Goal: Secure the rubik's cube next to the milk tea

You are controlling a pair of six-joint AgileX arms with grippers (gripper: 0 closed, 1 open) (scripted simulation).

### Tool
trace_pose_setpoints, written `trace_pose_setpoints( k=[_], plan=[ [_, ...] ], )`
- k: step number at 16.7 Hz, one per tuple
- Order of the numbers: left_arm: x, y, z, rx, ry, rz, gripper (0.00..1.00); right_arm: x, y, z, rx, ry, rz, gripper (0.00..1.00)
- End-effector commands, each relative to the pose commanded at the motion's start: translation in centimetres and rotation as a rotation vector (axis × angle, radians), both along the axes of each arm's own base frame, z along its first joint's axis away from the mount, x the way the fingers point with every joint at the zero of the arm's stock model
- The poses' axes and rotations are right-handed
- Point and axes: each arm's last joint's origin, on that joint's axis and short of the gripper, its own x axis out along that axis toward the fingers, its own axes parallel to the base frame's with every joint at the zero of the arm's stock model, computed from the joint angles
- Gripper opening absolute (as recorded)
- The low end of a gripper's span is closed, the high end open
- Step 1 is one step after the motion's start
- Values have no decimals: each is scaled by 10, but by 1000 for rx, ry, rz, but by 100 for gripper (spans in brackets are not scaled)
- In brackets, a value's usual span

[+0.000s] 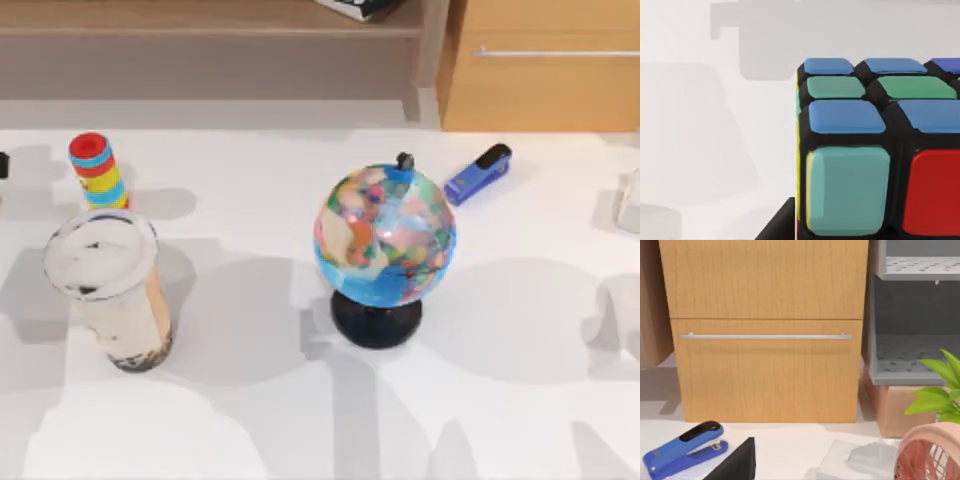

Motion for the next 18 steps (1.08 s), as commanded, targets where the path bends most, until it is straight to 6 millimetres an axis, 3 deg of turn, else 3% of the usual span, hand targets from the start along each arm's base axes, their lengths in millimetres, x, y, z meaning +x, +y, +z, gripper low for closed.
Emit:
trace_pose_setpoints(
  k=[5, 18],
  plan=[
    [-26, -8, -24, -19, 267, -19, 0, 0, 0, 0, 0, 0, 0, 100],
    [-26, -4, -18, -4, 246, -16, 0, 0, 0, 0, 0, 0, 0, 100]
  ],
)
